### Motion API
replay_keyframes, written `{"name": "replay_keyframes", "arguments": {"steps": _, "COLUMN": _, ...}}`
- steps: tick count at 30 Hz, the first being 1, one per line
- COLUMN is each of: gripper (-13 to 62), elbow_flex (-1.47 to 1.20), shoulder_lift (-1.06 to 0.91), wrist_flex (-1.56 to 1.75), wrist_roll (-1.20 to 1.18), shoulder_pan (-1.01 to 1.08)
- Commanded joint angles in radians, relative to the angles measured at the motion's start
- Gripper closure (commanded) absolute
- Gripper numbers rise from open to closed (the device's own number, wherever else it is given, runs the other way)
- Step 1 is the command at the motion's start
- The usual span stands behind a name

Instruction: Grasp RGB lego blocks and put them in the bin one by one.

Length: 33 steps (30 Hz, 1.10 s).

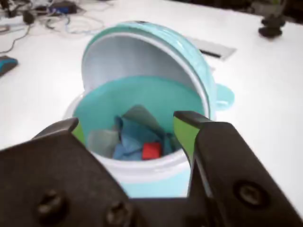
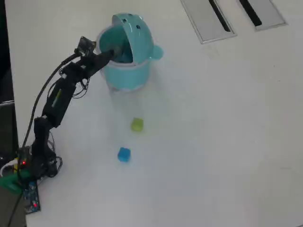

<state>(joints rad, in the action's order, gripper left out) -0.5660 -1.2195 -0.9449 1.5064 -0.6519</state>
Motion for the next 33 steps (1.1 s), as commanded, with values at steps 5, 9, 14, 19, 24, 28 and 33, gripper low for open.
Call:
{"name": "replay_keyframes", "arguments": {"steps": 5, "gripper": 13.6, "elbow_flex": 0.078, "shoulder_lift": -0.118, "wrist_flex": -0.232, "wrist_roll": -0.437, "shoulder_pan": 0.006}}
{"name": "replay_keyframes", "arguments": {"steps": 9, "gripper": 14.5, "elbow_flex": 0.003, "shoulder_lift": -0.175, "wrist_flex": -0.241, "wrist_roll": -0.535, "shoulder_pan": 0.034}}
{"name": "replay_keyframes", "arguments": {"steps": 14, "gripper": 15.6, "elbow_flex": -0.178, "shoulder_lift": -0.293, "wrist_flex": -0.175, "wrist_roll": -0.532, "shoulder_pan": 0.041}}
{"name": "replay_keyframes", "arguments": {"steps": 19, "gripper": 15.1, "elbow_flex": -0.348, "shoulder_lift": -0.391, "wrist_flex": -0.129, "wrist_roll": -0.428, "shoulder_pan": 0.049}}
{"name": "replay_keyframes", "arguments": {"steps": 24, "gripper": 15.4, "elbow_flex": -0.598, "shoulder_lift": -0.502, "wrist_flex": -0.003, "wrist_roll": -0.376, "shoulder_pan": 0.092}}
{"name": "replay_keyframes", "arguments": {"steps": 28, "gripper": 15.4, "elbow_flex": -0.703, "shoulder_lift": -0.517, "wrist_flex": 0.083, "wrist_roll": -0.324, "shoulder_pan": 0.132}}
{"name": "replay_keyframes", "arguments": {"steps": 33, "gripper": 15.6, "elbow_flex": -0.856, "shoulder_lift": -0.540, "wrist_flex": 0.247, "wrist_roll": -0.206, "shoulder_pan": 0.156}}
